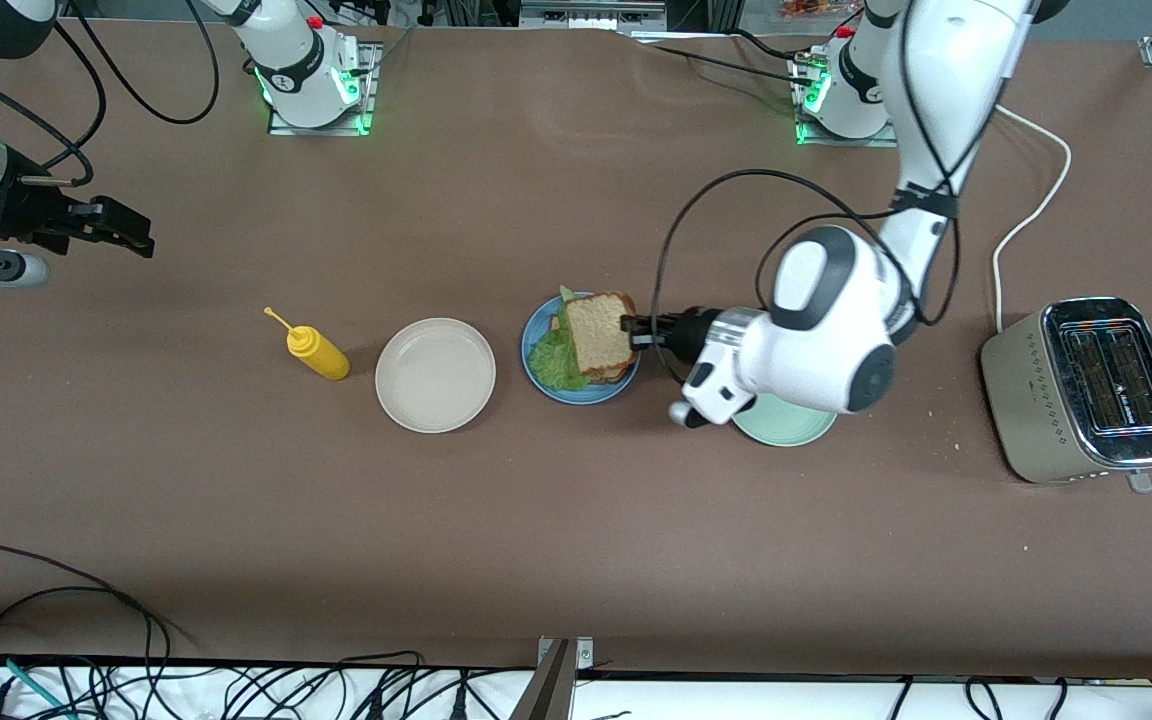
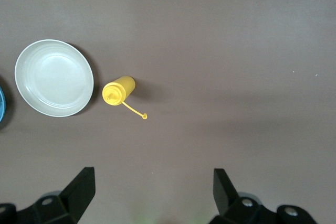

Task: Make sandwich in blue plate with both arms
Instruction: 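Carry the bread slice over the blue plate with the left gripper, then lower the bread onto the lettuce and open the left gripper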

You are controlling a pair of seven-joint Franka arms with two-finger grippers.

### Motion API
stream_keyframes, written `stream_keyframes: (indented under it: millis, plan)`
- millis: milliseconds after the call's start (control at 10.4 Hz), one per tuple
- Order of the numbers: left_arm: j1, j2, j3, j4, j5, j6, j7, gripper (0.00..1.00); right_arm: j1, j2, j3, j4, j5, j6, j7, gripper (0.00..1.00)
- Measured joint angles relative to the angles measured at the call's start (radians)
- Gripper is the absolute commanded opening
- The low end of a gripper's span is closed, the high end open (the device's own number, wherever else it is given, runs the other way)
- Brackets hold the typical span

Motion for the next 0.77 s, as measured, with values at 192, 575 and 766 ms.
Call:
stream_keyframes:
  millis: [192, 575, 766]
  plan:
    - [-0.106, 0.011, 0.047, -0.005, -0.002, 0.086, -0.004, 0.0, 0.0, 0.001, 0.0, 0.0, 0.0, -0.001, 0.0, 1.0]
    - [-0.183, 0.04, 0.09, -0.02, -0.002, 0.142, -0.005, 0.0, 0.001, 0.005, 0.002, 0.0, 0.011, 0.0, 0.003, 1.0]
    - [-0.232, 0.056, 0.116, -0.022, -0.002, 0.145, -0.009, 0.0, 0.006, 0.008, 0.013, 0.0, 0.011, 0.0, 0.003, 1.0]
